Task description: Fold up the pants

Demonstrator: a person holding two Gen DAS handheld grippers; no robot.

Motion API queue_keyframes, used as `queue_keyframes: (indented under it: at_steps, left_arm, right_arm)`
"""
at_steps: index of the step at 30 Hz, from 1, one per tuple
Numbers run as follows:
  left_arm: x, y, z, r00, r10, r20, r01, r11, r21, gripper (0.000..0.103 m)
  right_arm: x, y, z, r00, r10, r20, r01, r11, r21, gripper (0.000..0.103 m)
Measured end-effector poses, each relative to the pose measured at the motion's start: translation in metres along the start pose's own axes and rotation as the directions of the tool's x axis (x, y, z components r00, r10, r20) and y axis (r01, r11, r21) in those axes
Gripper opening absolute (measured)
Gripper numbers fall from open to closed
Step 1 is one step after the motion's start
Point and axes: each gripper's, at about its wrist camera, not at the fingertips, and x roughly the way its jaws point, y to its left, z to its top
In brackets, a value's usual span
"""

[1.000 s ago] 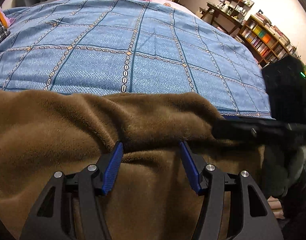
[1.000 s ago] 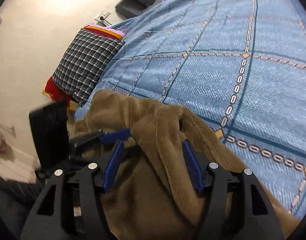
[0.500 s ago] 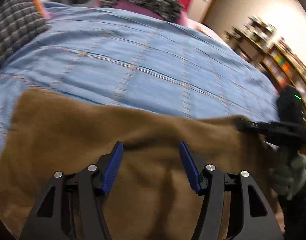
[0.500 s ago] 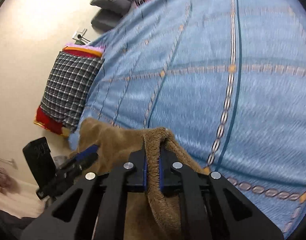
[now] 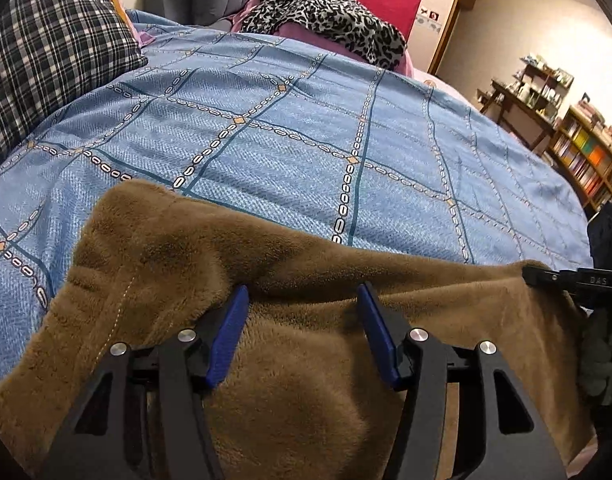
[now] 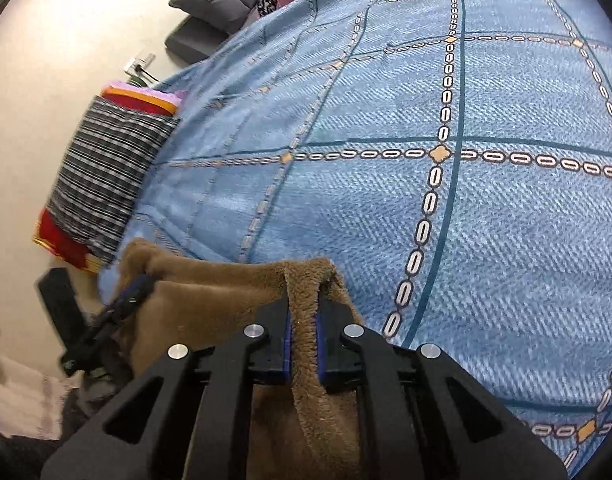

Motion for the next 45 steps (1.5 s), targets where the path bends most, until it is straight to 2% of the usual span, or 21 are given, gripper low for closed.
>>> queue_keyframes:
  at_steps: [1, 2, 3, 6, 10, 14, 16, 18, 21, 25, 30, 35, 38, 40, 45]
  left_arm:
    - [-0.001, 0.000, 0.000, 1.000, -0.002, 0.003, 0.002, 1.000, 0.001, 0.057]
    - [-0.001, -0.001, -0.001, 1.000, -0.003, 0.005, 0.003, 1.000, 0.001, 0.057]
    - [-0.001, -0.001, -0.001, 1.000, -0.004, 0.007, 0.004, 1.000, -0.002, 0.057]
    - [-0.006, -0.004, 0.001, 1.000, 0.001, 0.002, -0.001, 1.000, -0.017, 0.058]
    - [-0.022, -0.015, 0.005, 1.000, 0.004, 0.017, -0.004, 0.999, -0.044, 0.059]
    - [-0.043, -0.049, 0.003, 0.998, -0.037, 0.055, 0.034, 0.999, 0.041, 0.062]
    - [-0.050, -0.069, -0.002, 0.995, -0.083, 0.056, 0.078, 0.993, 0.084, 0.065]
    - [-0.049, -0.089, -0.011, 0.988, -0.151, 0.023, 0.147, 0.982, 0.116, 0.065]
    - [-0.037, -0.109, -0.028, 0.982, -0.187, -0.032, 0.189, 0.972, 0.140, 0.065]
    - [-0.013, -0.116, -0.051, 0.988, -0.136, -0.073, 0.147, 0.975, 0.169, 0.065]
    - [-0.007, -0.115, -0.063, 0.992, -0.111, -0.061, 0.122, 0.968, 0.220, 0.064]
    - [-0.013, -0.121, -0.053, 0.992, -0.098, -0.074, 0.110, 0.980, 0.168, 0.064]
    - [-0.026, -0.139, -0.050, 0.993, -0.109, -0.053, 0.117, 0.973, 0.196, 0.064]
    - [-0.034, -0.159, -0.050, 0.991, -0.124, -0.040, 0.130, 0.961, 0.243, 0.065]
    - [-0.050, -0.214, -0.053, 0.977, -0.210, -0.039, 0.211, 0.920, 0.330, 0.065]
  right_arm:
    - [-0.007, 0.001, 0.000, 0.999, -0.025, 0.022, 0.025, 1.000, -0.006, 0.019]
    - [-0.015, 0.000, 0.000, 0.998, -0.045, 0.044, 0.045, 0.999, -0.004, 0.030]
    - [-0.027, -0.004, -0.001, 0.996, -0.056, 0.071, 0.055, 0.998, 0.014, 0.032]
    - [-0.061, -0.002, -0.013, 0.984, -0.114, 0.140, 0.116, 0.993, -0.007, 0.032]
    - [-0.085, 0.017, -0.040, 0.970, -0.168, 0.176, 0.184, 0.980, -0.078, 0.032]
    - [-0.096, 0.035, -0.079, 0.945, -0.247, 0.215, 0.281, 0.949, -0.144, 0.032]
    - [-0.098, 0.035, -0.093, 0.931, -0.284, 0.228, 0.318, 0.939, -0.131, 0.032]
    - [-0.103, 0.024, -0.104, 0.925, -0.303, 0.229, 0.329, 0.941, -0.084, 0.032]
    - [-0.107, 0.005, -0.109, 0.913, -0.335, 0.233, 0.351, 0.936, -0.028, 0.032]
    - [-0.109, -0.016, -0.109, 0.904, -0.353, 0.242, 0.362, 0.932, 0.007, 0.026]
    - [-0.105, -0.028, -0.109, 0.904, -0.351, 0.243, 0.358, 0.933, 0.015, 0.023]
    - [-0.127, -0.018, -0.121, 0.904, -0.316, 0.289, 0.326, 0.945, 0.016, 0.027]
    - [-0.152, -0.018, -0.139, 0.886, -0.315, 0.340, 0.320, 0.947, 0.043, 0.028]
    - [-0.174, -0.023, -0.155, 0.866, -0.327, 0.380, 0.320, 0.944, 0.084, 0.034]
    - [-0.234, -0.047, -0.205, 0.785, -0.403, 0.470, 0.333, 0.915, 0.228, 0.042]
